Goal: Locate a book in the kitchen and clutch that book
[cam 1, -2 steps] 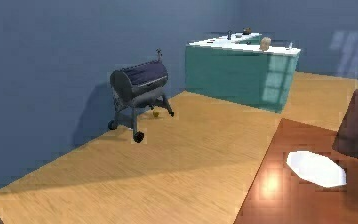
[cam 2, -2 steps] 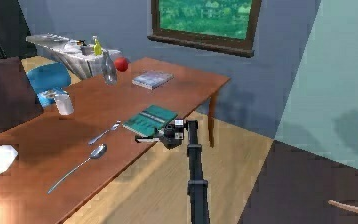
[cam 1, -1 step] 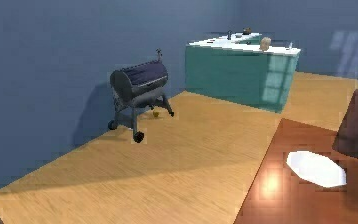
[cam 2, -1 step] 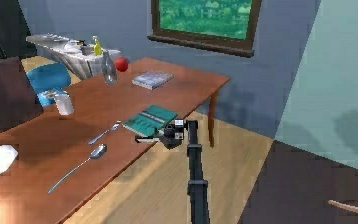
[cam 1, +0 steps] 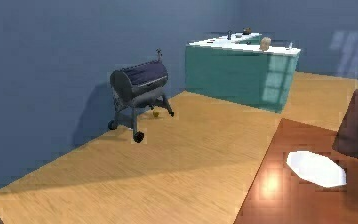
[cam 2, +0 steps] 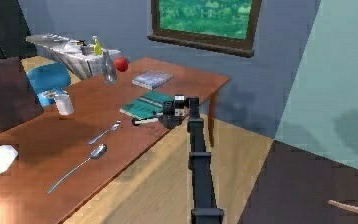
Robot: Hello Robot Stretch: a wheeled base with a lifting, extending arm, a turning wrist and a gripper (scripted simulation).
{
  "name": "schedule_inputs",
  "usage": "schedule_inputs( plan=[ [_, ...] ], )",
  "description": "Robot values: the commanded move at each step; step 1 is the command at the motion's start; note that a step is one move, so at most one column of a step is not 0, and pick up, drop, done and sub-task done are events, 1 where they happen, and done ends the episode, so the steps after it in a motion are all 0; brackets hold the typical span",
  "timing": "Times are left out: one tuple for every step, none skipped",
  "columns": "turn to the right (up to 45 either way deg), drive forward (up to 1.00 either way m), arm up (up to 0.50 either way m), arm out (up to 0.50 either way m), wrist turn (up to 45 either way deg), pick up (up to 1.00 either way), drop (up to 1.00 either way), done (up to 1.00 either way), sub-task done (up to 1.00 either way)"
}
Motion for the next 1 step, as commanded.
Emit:
schedule_inputs(
  plan=[
    [0.0, 0.0, 0.0, 0.0, 0.0, 0.0, 0.0, 1.0, 0.0]
  ],
)
